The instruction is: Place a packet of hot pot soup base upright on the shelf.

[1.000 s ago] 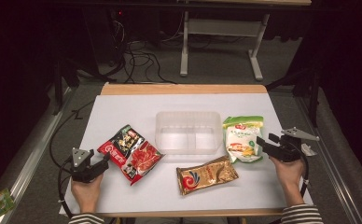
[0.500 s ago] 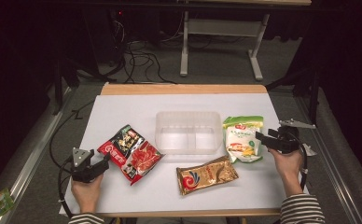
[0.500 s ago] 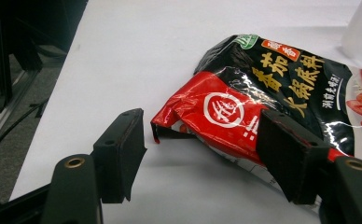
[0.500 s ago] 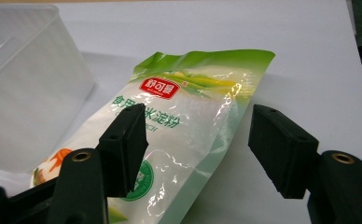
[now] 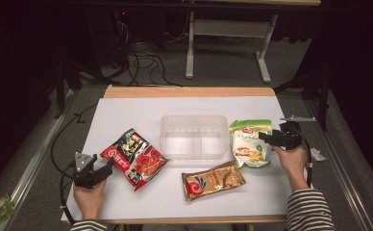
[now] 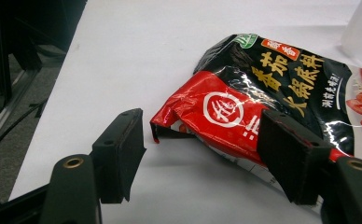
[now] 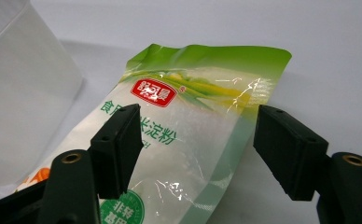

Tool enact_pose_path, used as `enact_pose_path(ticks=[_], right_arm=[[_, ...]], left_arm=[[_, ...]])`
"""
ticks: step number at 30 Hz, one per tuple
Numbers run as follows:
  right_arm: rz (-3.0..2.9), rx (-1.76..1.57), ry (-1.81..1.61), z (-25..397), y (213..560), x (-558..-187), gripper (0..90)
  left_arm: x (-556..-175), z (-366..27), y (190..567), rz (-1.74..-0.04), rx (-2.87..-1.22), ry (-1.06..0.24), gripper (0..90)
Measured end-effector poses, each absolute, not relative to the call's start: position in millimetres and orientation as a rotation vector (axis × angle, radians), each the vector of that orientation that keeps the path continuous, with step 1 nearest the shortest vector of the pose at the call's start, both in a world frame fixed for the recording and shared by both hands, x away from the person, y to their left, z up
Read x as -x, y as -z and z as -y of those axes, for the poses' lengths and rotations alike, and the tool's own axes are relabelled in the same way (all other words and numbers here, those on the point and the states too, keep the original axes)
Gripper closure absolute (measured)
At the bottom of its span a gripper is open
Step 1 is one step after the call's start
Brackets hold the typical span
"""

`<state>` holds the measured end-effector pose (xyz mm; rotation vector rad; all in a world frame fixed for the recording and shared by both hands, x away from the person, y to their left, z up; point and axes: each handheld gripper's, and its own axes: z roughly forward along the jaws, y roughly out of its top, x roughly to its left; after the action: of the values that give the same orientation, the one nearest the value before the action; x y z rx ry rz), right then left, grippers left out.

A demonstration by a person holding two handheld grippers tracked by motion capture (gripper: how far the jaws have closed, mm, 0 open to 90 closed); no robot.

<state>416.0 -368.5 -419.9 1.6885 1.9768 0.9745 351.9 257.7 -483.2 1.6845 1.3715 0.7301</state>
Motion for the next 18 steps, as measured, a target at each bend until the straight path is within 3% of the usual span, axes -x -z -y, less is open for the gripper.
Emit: enact_pose_path(ticks=[18], right_arm=[[-2.044,-1.829,-0.97,372,437,-441,27.1]], left_arm=[[-352,-258,483,-1.372,-1.684,-0.729,32.2]])
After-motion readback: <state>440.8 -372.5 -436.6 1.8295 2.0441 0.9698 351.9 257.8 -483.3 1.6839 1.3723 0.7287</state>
